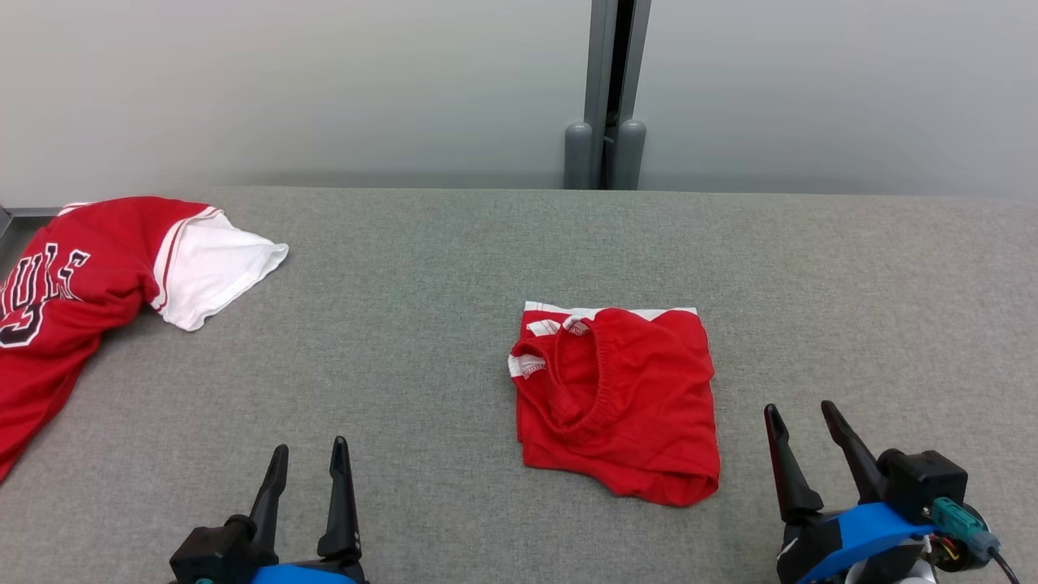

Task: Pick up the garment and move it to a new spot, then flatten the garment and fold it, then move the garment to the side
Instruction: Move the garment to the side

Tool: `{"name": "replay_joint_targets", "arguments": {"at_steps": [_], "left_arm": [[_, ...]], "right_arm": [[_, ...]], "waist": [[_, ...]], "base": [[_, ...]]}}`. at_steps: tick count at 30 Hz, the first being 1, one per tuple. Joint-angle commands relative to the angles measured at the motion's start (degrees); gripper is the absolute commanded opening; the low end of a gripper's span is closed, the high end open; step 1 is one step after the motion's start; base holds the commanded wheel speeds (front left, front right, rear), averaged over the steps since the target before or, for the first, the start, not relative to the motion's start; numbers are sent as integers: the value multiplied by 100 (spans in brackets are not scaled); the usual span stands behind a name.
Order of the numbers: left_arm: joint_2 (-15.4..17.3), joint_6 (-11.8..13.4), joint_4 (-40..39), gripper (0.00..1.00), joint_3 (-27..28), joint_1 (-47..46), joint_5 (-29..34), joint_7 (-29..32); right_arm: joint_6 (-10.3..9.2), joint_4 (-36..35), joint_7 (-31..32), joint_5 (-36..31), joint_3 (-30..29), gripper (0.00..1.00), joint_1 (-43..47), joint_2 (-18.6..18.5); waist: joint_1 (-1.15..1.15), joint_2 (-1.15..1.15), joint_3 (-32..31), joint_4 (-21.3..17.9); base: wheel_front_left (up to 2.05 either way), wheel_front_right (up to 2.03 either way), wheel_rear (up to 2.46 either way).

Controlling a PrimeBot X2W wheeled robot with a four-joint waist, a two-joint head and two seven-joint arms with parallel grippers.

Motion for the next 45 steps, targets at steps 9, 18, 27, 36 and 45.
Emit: {"name": "replay_joint_targets", "arguments": {"at_steps": [9, 18, 27, 36, 45], "left_arm": [[-27, -68, 48, 100, 61, -87, 71, -14], [-66, -114, -22, 100, 117, -274, 148, -14], [-179, -145, 23, 100, 147, -320, 209, -13], [-255, -209, 22, 100, 219, -333, 306, -14], [-145, -255, -177, 100, 185, -496, 470, -5]], "right_arm": [[1, 10, 138, -35, 5, 100, -91, -6], [1, 94, 1828, -533, -159, 100, -1108, -6], [1, 757, 3758, -983, -523, 100, -1739, -5], [1, 1187, 3848, -794, -559, 38, -1897, -2], [-1, 1133, 3339, -700, -268, 0, -2240, -155]], "waist": [[0, 0, 72, 12], [0, 0, 359, 264], [0, 0, 621, 793], [0, 0, 779, 992], [0, 0, 938, 388]], "base": [[0, 0, 0], [0, 0, 0], [0, 0, 0], [0, 0, 0], [0, 0, 0]]}}
